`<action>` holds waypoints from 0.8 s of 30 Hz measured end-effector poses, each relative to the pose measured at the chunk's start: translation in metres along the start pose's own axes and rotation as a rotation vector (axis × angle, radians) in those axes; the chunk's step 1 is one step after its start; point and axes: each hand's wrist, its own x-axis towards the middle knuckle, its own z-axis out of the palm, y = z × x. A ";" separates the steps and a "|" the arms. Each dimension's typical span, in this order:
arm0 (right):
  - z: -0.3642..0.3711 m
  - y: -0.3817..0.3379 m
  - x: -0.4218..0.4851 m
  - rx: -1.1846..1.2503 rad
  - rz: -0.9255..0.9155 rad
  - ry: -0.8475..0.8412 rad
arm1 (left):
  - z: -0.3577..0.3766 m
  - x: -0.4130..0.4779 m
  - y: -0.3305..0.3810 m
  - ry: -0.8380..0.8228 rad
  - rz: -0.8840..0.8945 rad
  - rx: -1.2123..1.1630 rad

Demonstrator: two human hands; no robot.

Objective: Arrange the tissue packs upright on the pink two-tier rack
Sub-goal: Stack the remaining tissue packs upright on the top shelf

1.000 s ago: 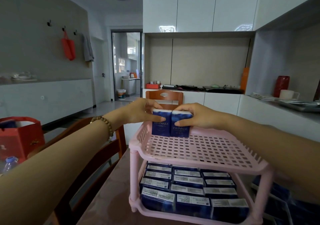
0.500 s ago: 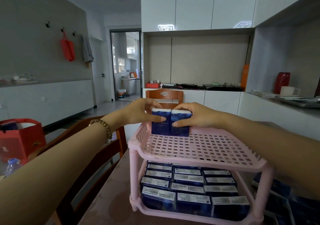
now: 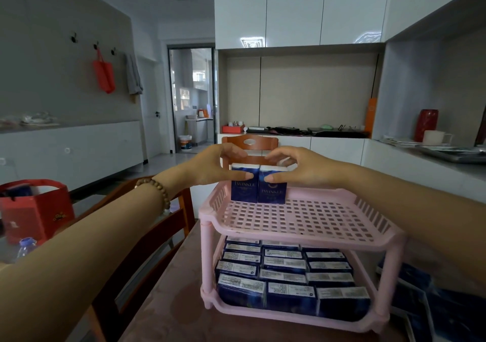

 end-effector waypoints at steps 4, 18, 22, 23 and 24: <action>-0.015 -0.030 -0.029 -0.030 -0.038 0.030 | -0.006 -0.024 0.024 0.043 0.044 0.069; 0.032 -0.068 -0.209 0.100 0.023 -0.287 | 0.044 -0.215 0.113 -0.351 0.000 0.061; 0.056 -0.060 -0.245 0.061 0.074 -0.362 | 0.072 -0.251 0.111 -0.459 -0.099 0.058; 0.060 -0.059 -0.253 0.069 0.087 -0.373 | 0.077 -0.259 0.113 -0.473 -0.097 0.048; 0.064 -0.058 -0.260 0.075 0.097 -0.384 | 0.081 -0.266 0.114 -0.482 -0.088 0.045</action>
